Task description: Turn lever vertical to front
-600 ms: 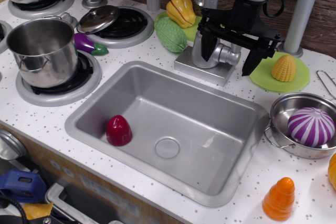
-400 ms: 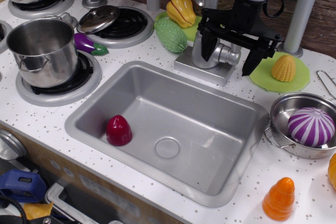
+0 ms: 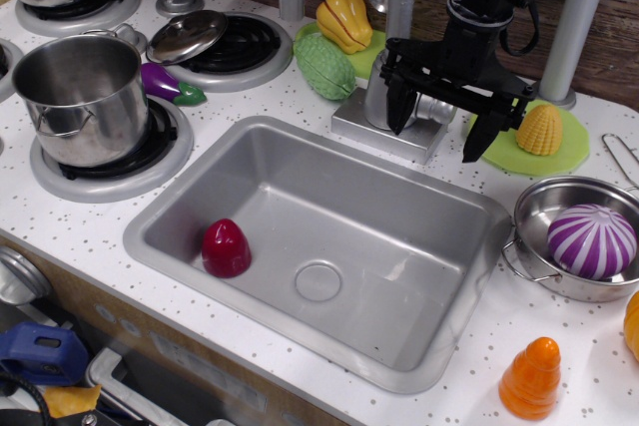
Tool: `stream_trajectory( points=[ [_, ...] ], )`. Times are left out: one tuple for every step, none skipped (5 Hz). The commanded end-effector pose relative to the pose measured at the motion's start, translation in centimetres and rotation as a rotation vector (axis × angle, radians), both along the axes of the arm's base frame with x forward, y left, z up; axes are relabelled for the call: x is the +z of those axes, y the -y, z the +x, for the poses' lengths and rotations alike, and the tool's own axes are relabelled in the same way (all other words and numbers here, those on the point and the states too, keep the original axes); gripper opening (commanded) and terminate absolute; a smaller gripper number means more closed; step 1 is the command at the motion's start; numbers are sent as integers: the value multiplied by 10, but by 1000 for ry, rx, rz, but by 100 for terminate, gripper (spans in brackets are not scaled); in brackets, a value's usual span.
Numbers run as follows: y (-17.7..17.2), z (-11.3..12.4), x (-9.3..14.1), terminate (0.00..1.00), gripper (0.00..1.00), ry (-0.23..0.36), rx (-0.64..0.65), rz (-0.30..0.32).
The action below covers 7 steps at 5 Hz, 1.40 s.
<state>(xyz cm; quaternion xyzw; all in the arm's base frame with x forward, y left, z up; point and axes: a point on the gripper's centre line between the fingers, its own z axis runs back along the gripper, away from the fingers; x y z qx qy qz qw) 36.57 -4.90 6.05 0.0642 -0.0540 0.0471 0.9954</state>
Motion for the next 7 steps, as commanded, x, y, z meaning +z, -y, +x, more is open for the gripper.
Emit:
stream_trajectory(
  points=[
    [5,28,21,0,100,110,31,26],
    [0,33,25,0,100,137,24,50],
    [-2,38,28,0,100,152,34,69],
    [1,45,34,0,100,162,34,76],
    [1,52,38,0,100,193,22,101],
    [1,57,39,0,100,209,15,107],
    [-1,60,38,0,100,222,8,113]
  ],
)
